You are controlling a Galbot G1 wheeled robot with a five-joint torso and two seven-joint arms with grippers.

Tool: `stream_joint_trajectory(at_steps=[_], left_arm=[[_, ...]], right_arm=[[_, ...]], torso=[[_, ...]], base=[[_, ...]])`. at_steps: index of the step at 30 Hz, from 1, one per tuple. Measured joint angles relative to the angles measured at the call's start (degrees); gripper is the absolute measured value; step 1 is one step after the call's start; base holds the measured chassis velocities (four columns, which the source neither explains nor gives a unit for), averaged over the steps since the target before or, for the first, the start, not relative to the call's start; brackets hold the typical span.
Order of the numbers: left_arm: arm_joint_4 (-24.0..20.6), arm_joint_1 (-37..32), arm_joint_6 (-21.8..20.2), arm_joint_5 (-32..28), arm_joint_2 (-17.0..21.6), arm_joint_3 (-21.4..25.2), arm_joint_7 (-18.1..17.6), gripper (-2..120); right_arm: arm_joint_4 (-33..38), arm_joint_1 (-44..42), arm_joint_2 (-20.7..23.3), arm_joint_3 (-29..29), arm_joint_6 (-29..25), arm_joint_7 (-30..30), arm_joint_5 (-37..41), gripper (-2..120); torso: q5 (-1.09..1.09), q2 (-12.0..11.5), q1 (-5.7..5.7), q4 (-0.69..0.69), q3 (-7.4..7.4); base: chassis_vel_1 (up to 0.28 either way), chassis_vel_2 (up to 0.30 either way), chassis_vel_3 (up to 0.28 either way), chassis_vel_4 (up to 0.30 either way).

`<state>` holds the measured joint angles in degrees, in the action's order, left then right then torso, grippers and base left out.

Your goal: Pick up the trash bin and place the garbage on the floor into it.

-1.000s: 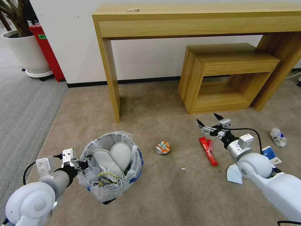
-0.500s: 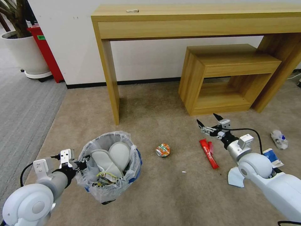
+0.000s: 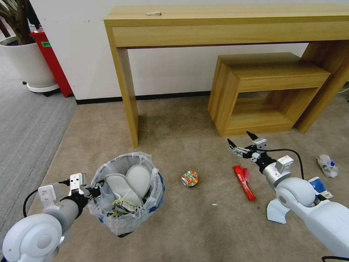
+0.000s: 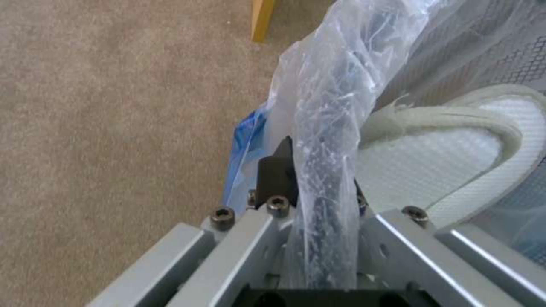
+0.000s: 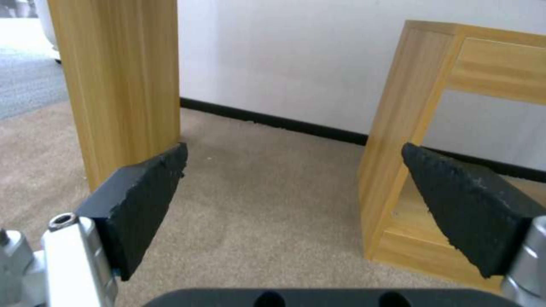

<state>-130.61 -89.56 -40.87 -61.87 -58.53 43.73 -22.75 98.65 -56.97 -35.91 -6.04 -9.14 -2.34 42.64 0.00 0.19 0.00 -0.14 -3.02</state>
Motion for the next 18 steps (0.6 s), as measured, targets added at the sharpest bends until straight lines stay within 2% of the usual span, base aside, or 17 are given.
stream_joint_trajectory(at_steps=[18], left_arm=[[0.1,0.0,0.1,0.1,0.2,0.1,0.2,1]], right_arm=[[0.0,0.1,0.0,0.5,-0.2,0.2,0.1,95]], torso=[[0.00,0.0,0.00,0.00,0.00]], base=[[-0.010,0.013,0.014,-0.014]])
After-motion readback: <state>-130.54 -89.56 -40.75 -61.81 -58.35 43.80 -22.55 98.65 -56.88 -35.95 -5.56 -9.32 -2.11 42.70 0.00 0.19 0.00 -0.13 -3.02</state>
